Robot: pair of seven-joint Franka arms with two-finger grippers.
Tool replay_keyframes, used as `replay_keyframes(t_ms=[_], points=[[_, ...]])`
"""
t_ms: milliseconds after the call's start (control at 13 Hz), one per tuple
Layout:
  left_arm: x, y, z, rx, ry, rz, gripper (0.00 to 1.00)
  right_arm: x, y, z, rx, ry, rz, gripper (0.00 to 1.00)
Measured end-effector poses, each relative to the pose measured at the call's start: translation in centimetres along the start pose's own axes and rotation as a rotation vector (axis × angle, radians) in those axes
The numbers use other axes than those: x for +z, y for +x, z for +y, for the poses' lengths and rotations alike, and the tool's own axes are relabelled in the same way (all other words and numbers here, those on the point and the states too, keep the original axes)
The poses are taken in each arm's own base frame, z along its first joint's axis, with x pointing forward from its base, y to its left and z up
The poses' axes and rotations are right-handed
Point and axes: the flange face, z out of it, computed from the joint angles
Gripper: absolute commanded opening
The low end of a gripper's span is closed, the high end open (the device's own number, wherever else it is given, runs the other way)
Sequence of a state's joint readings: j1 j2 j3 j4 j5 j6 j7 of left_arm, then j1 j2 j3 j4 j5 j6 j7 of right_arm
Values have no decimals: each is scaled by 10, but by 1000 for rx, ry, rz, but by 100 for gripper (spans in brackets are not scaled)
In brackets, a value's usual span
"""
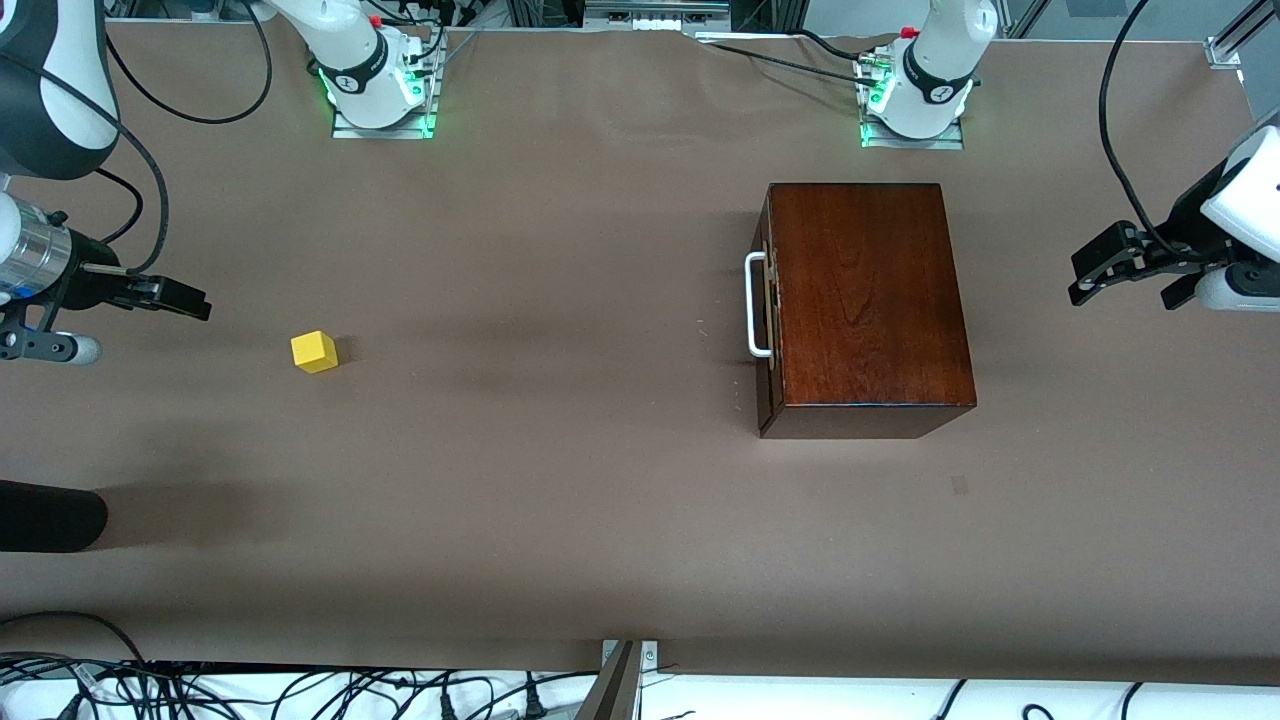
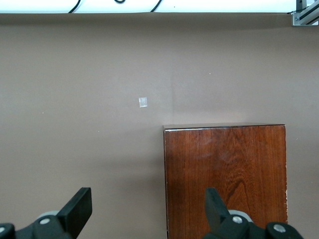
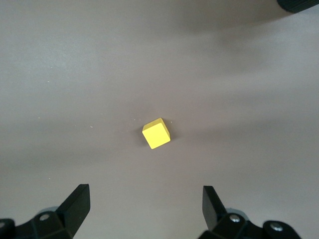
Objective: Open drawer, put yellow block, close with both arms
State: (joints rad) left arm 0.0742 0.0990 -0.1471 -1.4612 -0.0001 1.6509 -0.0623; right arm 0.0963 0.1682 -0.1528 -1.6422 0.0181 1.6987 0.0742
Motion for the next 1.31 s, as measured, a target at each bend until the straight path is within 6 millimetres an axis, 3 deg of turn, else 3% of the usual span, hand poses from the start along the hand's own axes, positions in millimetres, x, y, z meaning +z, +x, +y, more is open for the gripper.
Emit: replay_keyframes(t_ms=[1077, 1308], points=[[0, 0, 4, 8, 3, 0, 100, 16, 0, 0, 0, -3, -29, 100], [3, -1, 25, 44, -1, -5, 100, 16, 0, 0, -3, -3, -29, 100]])
